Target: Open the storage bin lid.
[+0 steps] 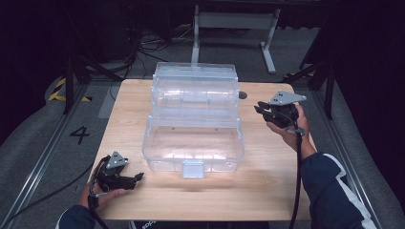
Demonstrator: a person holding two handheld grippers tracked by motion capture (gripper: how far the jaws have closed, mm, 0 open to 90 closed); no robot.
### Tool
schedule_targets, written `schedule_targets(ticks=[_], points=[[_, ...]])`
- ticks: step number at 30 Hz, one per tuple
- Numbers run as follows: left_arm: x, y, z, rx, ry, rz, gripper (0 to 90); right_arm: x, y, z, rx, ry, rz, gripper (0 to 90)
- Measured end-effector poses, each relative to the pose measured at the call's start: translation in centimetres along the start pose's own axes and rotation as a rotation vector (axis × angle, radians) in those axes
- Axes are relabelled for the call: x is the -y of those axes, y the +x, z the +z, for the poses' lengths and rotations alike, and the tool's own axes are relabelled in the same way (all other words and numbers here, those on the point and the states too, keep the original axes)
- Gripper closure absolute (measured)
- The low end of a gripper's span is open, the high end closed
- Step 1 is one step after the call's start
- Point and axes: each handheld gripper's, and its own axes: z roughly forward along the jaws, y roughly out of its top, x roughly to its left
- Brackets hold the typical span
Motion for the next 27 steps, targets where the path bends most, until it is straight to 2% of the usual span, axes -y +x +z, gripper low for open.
schedule_targets(ticks=[9, 10, 14, 27], points=[[0.0, 0.0, 0.0, 0.000, 0.000, -0.002, 15.0, 1.9, 0.6, -0.7, -0.021, 0.017, -0.005, 72.9], [0.0, 0.0, 0.0, -0.001, 0.003, 0.005, 15.0, 2.6, 0.9, -0.9, -0.031, 0.029, -0.002, 70.6], [0.0, 0.0, 0.0, 0.000, 0.000, -0.003, 15.1, 3.4, 1.2, -0.9, -0.039, 0.038, -0.005, 67.6], [0.0, 0.0, 0.0, -0.001, 0.000, -0.003, 15.0, 7.1, 1.7, -0.9, -0.075, 0.088, 0.010, 46.3]])
